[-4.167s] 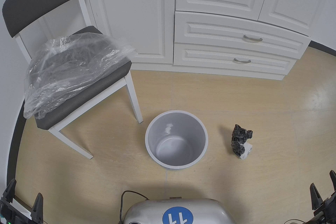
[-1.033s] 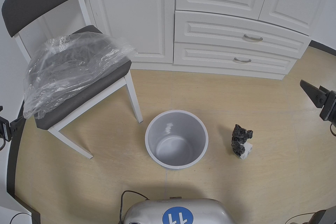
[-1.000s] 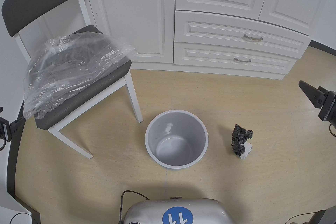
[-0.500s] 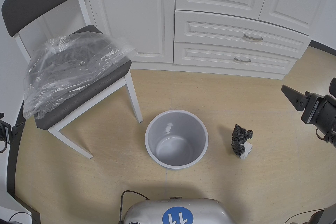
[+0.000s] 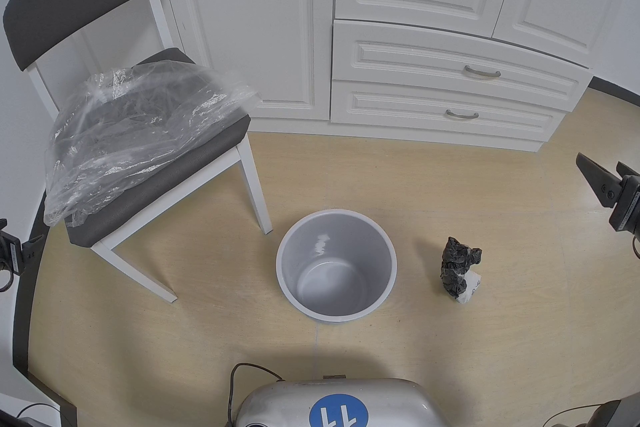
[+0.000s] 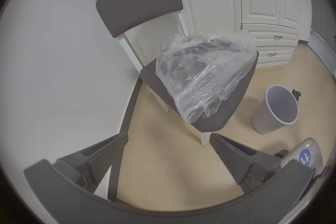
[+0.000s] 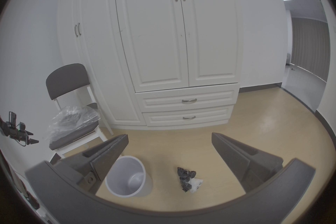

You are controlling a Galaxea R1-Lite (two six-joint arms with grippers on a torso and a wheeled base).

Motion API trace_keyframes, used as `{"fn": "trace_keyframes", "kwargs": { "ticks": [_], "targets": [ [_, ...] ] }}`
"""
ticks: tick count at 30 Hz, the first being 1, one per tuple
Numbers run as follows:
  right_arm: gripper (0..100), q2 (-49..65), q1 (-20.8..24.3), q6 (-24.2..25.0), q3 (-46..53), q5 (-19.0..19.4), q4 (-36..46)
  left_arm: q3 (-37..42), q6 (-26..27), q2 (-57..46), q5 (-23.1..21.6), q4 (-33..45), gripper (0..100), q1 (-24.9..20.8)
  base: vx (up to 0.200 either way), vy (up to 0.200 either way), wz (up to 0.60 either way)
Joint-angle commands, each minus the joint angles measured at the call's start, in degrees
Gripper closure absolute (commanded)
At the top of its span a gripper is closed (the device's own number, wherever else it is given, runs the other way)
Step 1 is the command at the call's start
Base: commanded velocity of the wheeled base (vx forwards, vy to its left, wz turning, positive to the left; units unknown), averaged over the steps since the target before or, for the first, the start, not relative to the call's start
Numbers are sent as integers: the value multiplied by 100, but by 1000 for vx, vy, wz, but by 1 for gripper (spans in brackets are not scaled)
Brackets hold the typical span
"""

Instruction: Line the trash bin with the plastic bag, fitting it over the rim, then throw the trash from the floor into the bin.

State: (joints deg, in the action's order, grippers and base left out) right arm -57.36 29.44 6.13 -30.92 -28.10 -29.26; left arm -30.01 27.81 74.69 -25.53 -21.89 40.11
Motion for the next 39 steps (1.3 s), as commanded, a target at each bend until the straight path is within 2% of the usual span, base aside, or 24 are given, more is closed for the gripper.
{"fn": "trace_keyframes", "kwargs": {
  "ticks": [1, 6, 7, 13, 17, 25, 34, 36, 39],
  "targets": [
    [0, 67, -61, -7, 86, 156, -19, 57, 23, 538, -31, -386, 0, -231, 0, 0, 0],
    [0, 102, 27, -7, 130, 340, -27, 171, 41, 1021, -22, -1089, 0, -328, 0, 0, 0],
    [0, 76, 35, -7, 147, 411, -27, 198, 14, 1294, -14, -1493, 0, -337, 0, 0, 0],
    [0, 5, 62, 20, 121, 446, -27, 294, -91, 2067, 13, -2812, 0, -328, 0, 0, 0],
    [0, -48, 176, 20, 121, 446, -27, 321, -452, 2287, 13, -3462, 0, -346, 0, 0, 0],
    [0, -91, 211, 28, 138, 437, -27, 312, -1462, 2436, -22, -4279, 0, -513, 0, 0, 0],
    [0, -100, 282, 28, 147, 437, -36, 277, -1506, 2691, -31, -4490, 0, -627, 0, 0, 0],
    [0, -100, 282, 37, 138, 437, -36, 268, -1533, 2937, -31, -4754, 0, -697, 0, 0, 0],
    [0, -100, 290, 37, 147, 446, -36, 277, -1779, 3377, -31, -5606, 0, -794, 0, 0, 0]
  ]
}}
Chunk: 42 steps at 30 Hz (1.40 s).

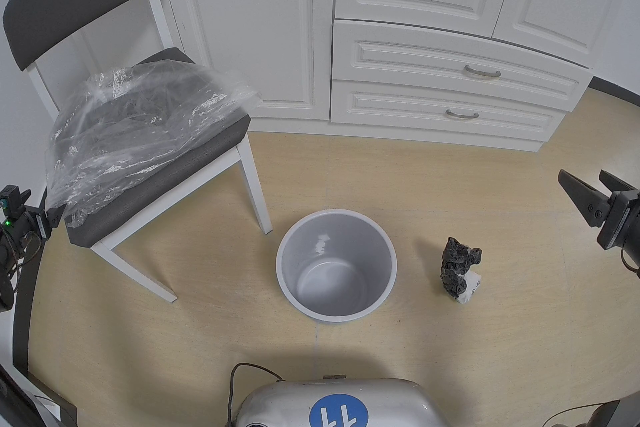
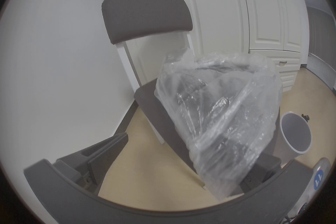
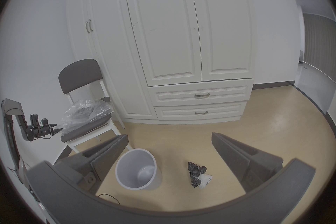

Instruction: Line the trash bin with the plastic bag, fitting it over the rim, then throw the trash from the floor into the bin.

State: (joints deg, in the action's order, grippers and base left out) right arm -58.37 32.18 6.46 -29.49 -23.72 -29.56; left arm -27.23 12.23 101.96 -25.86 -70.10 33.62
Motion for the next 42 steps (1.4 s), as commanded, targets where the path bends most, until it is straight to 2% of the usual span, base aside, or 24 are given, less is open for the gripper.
{"fn": "trace_keyframes", "kwargs": {
  "ticks": [1, 2, 4, 5, 27, 28, 42],
  "targets": [
    [0, 1, 16, 4, 5, 8, -6, 8, -265, 693, 2, -892, 0, -154, 0, 0, 0],
    [0, 1, 42, 4, -4, -1, -6, 34, -590, 904, -7, -1542, 0, -198, 0, 0, 0],
    [0, 1, 42, 13, 5, -1, -6, 8, -898, 1019, -25, -1885, 0, -224, 0, 0, 0],
    [0, 1, 42, 13, 5, 8, -6, -19, -1021, 992, -51, -1753, 0, -224, 0, 0, 0],
    [0, 1, 104, 4, 5, 8, -6, -19, -1056, 940, -60, -1779, 0, -233, 0, 0, 0],
    [0, 1, 104, 4, 5, 8, -6, -19, -1056, 931, -60, -1771, 100, -233, 0, 0, 0],
    [0, 10, 104, -57, 5, -1, -6, 157, -994, 676, -60, -1771, 100, -277, 0, 0, 0]
  ]
}}
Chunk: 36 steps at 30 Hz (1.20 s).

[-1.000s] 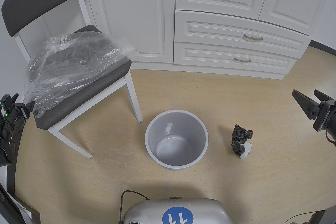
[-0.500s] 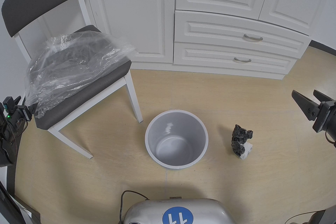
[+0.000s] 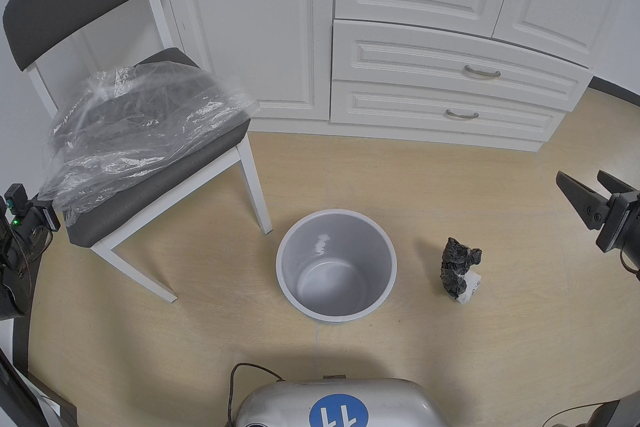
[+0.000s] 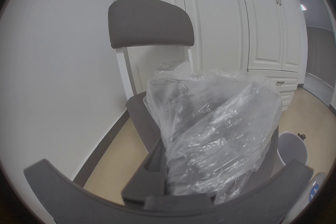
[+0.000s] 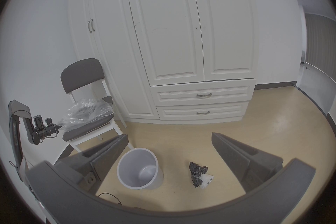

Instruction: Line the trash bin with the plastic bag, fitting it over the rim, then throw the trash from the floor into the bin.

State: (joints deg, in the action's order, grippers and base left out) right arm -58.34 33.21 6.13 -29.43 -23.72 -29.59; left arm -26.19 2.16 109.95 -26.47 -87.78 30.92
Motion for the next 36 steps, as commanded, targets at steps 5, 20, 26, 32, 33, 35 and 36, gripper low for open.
{"fn": "trace_keyframes", "kwargs": {
  "ticks": [5, 20, 26, 32, 33, 35, 36],
  "targets": [
    [0, 25, 2, -95, 16, -10, 6, 175, 13, -316, -8, -11, 100, -86, 0, 0, 0],
    [0, 209, 2, -367, 157, -1, 23, 676, -233, -2337, 19, 165, 100, -991, 0, 0, 0],
    [0, 253, -7, -517, 192, -10, 14, 52, -269, -3761, 27, 2204, 100, -2046, 0, 0, 0],
    [0, 174, -7, -613, 324, -1, 14, -1873, -805, -5159, 739, 6616, 100, -3856, 0, 0, 0],
    [0, 174, -7, -622, 324, -1, 6, -1925, -831, -5185, 757, 6713, 100, -3909, 0, 0, 0],
    [0, 78, -7, -622, 341, 8, 6, -2541, -1429, -5545, 977, 8040, 100, -4928, 0, 0, 0],
    [0, 60, 2, -622, 350, 8, 6, -2585, -1613, -5616, 977, 8058, 100, -5192, 0, 0, 0]
  ]
}}
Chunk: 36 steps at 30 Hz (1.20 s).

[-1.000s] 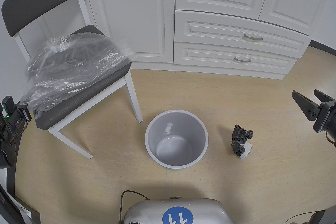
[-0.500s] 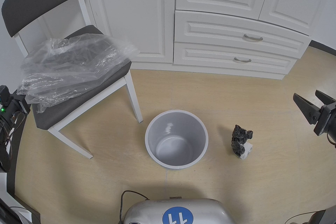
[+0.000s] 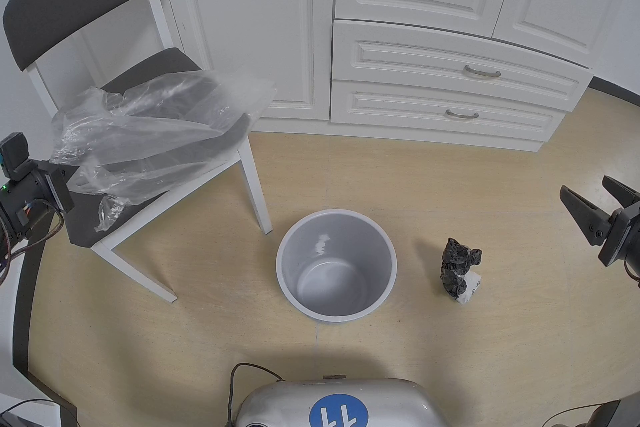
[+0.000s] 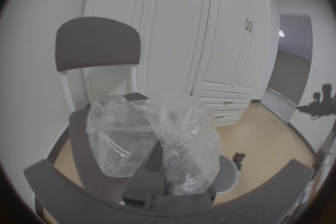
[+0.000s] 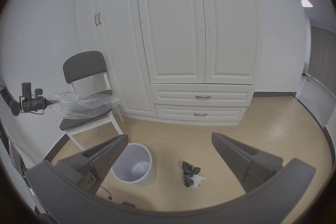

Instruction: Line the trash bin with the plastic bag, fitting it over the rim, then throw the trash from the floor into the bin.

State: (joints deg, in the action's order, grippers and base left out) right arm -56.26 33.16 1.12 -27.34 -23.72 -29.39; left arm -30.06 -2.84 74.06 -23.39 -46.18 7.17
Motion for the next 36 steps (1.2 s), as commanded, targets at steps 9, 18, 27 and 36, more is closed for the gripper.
{"fn": "trace_keyframes", "kwargs": {
  "ticks": [9, 18, 27, 36],
  "targets": [
    [0, -175, 279, -147, 89, 8, -14, -1854, -1307, -1667, 863, 2904, 100, -3239, 0, 0, 0],
    [0, -693, 710, -112, -860, 641, 91, -1722, -1228, -1631, 898, 2631, 100, -3266, 0, 0, 0],
    [0, -1361, 1694, 670, -658, 746, -427, -1590, -1228, -1649, 933, 2254, 100, -3617, 0, 0, 0],
    [0, -2530, 2432, 986, -605, 193, -1825, -1002, -322, -1921, 1012, 1665, 100, -3705, 0, 0, 0]
  ]
}}
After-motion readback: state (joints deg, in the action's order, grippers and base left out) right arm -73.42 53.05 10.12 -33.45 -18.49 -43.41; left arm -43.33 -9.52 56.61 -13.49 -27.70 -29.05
